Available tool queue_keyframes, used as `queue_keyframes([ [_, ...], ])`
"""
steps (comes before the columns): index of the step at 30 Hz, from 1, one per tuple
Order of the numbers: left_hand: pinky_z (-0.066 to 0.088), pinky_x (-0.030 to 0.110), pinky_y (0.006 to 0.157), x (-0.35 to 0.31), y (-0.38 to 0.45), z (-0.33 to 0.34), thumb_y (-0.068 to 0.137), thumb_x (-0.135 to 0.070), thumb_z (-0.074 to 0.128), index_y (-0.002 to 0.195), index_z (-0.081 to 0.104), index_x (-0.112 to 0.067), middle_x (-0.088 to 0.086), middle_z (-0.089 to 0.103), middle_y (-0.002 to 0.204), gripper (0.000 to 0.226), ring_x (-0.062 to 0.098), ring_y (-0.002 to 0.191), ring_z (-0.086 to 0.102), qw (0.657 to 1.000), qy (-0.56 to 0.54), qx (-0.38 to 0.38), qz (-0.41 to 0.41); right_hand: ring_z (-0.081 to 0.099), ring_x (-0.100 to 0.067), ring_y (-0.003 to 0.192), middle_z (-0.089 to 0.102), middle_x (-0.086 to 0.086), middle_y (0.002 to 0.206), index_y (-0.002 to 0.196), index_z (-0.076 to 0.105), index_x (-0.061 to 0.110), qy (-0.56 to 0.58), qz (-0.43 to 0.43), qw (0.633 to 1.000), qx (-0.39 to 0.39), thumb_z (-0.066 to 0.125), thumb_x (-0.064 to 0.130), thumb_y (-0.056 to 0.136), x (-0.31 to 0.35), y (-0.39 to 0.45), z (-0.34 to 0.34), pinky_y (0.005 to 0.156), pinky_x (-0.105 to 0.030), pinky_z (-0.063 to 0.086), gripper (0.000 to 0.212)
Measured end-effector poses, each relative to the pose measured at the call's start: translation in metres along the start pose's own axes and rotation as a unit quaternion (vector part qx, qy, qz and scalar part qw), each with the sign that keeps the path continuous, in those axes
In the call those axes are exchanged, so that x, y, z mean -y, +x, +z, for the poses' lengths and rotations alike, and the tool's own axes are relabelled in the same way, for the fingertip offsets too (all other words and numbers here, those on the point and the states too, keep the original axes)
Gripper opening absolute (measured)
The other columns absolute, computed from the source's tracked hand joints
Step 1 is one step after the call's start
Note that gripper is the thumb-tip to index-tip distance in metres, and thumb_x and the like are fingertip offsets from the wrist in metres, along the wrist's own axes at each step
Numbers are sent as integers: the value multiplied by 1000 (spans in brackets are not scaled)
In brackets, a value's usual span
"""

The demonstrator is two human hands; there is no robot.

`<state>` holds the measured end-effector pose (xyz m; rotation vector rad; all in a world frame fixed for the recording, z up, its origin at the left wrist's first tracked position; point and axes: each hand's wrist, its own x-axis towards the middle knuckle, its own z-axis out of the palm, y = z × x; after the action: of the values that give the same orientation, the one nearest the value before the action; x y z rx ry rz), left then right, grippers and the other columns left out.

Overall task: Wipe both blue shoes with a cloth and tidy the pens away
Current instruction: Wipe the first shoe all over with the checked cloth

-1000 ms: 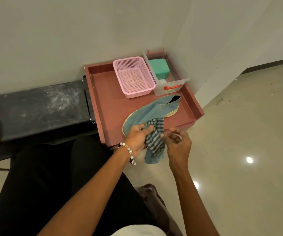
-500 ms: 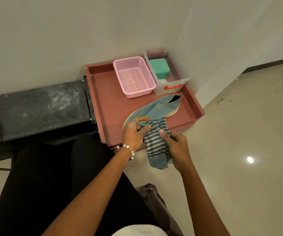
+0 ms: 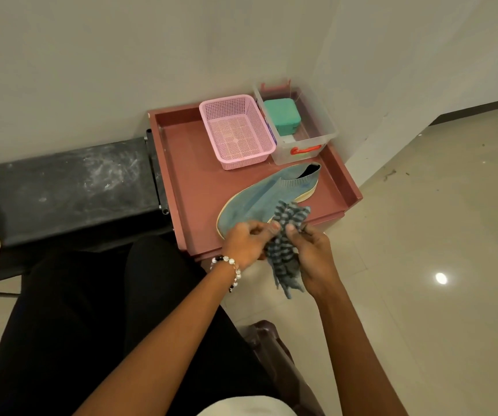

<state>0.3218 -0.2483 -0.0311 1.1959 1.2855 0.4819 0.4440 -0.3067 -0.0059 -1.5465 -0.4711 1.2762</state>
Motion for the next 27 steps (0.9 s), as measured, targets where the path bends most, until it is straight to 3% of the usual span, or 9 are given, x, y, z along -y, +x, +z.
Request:
queue_keyframes([
  [2, 57, 38, 82, 1, 0, 3, 66, -58, 78, 102, 72, -14, 3, 73, 98, 57, 20, 93, 69, 999, -28, 42, 0, 68, -25, 96, 72, -10, 100, 108, 65, 4, -39, -29, 999, 0, 58, 9, 92, 0, -1, 2, 84, -37, 56, 19],
  [4, 56, 41, 85, 4, 5, 1, 66, -36, 86, 105, 69, -8, 9, 72, 101, 51, 25, 96, 69, 997, -71, 29, -6, 69, -22, 93, 72, -9, 99, 107, 66, 3, -29, -42, 999, -9, 59, 9, 91, 3, -1, -2, 78, -34, 57, 18],
  [7, 59, 30, 73, 0, 7, -6, 79, -2, 75, 103, 66, 1, 13, 71, 94, 26, 22, 82, 70, 990, -134, 3, -38, 70, -24, 91, 72, -12, 98, 105, 66, 1, 4, -39, 998, -42, 61, 13, 90, 7, 1, -10, 70, -31, 57, 20],
  [10, 57, 27, 64, -8, 3, -9, 87, 1, 64, 104, 65, 2, 12, 72, 90, 17, 19, 75, 70, 960, -273, 18, -65, 69, -27, 96, 71, -14, 104, 104, 67, 2, 88, -11, 994, -71, 62, 22, 90, 11, 8, -20, 77, -37, 56, 24],
  [14, 58, 30, 69, -11, 5, -13, 94, -3, 55, 110, 62, -3, 11, 72, 92, 17, 20, 78, 70, 929, -361, 30, -75, 61, -34, 110, 63, -19, 120, 125, 54, -2, 161, 77, 982, 58, 88, 33, 59, 9, 7, -35, 89, -47, 52, 82],
  [18, 56, 29, 71, -10, 4, -10, 98, -7, 50, 103, 62, -10, 8, 70, 89, 13, 17, 76, 68, 951, -301, 49, -49, 65, -38, 101, 64, -26, 115, 120, 55, -11, 171, 181, 959, 135, 95, 12, 41, -3, -4, -31, 74, -41, 57, 92],
  [23, 57, 30, 78, -6, 6, -7, 95, -3, 54, 103, 62, -16, 2, 72, 81, 17, 16, 80, 68, 968, -248, 37, -8, 63, -35, 107, 64, -21, 119, 127, 54, -1, 363, 172, 916, 0, 79, 9, 66, -20, 3, -29, 89, -52, 52, 67],
  [25, 55, 34, 80, -3, 9, -6, 95, -1, 54, 105, 59, -21, 5, 70, 75, 24, 17, 78, 66, 975, -220, 24, 11, 60, -33, 112, 62, -20, 123, 126, 55, -2, 436, 165, 884, 25, 89, 9, 54, -25, 3, -25, 98, -51, 46, 80],
  [27, 52, 39, 80, 1, 12, -7, 94, -2, 56, 105, 57, -25, 15, 60, 76, 25, 25, 77, 59, 983, -182, 8, 26, 61, -34, 111, 60, -23, 123, 115, 63, -6, 424, 181, 883, 91, 93, 12, 47, -27, -1, -18, 93, -50, 49, 77],
])
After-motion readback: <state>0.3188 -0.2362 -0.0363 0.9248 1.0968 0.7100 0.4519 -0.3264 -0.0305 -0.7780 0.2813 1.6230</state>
